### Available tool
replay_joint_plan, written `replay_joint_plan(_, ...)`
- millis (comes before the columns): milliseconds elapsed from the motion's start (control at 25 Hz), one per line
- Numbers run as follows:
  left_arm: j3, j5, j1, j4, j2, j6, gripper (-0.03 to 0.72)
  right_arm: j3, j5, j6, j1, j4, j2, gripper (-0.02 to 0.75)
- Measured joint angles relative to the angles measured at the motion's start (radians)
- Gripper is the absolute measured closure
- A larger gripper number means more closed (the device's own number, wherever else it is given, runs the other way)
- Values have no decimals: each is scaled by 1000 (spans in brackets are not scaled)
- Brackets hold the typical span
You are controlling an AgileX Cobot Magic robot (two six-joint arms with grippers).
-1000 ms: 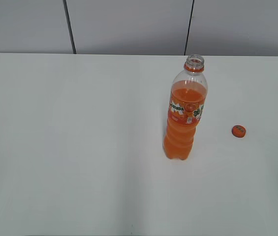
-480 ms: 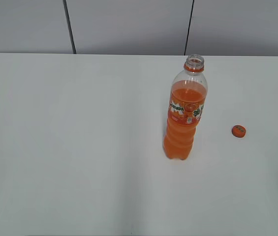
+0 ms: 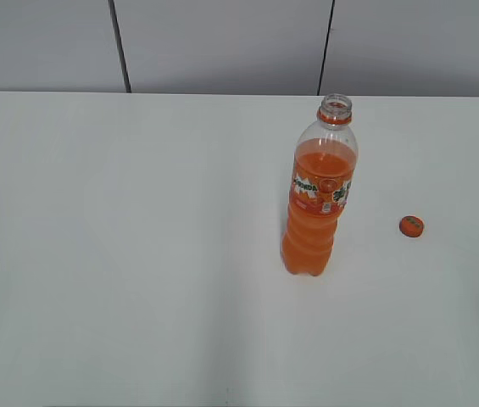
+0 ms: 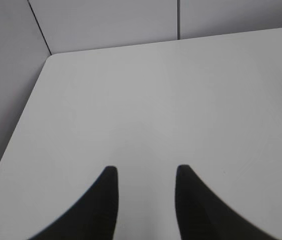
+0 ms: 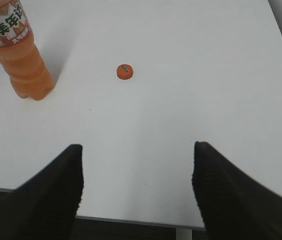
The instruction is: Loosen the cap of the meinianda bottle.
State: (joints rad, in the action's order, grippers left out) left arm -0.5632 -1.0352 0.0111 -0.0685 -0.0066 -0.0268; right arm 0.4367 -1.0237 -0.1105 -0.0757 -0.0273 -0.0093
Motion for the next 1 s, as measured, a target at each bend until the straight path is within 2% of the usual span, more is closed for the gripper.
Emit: replay_joint_plan(1000,0,0,0,0,0,0,440,0,1,0,0,0,0,225)
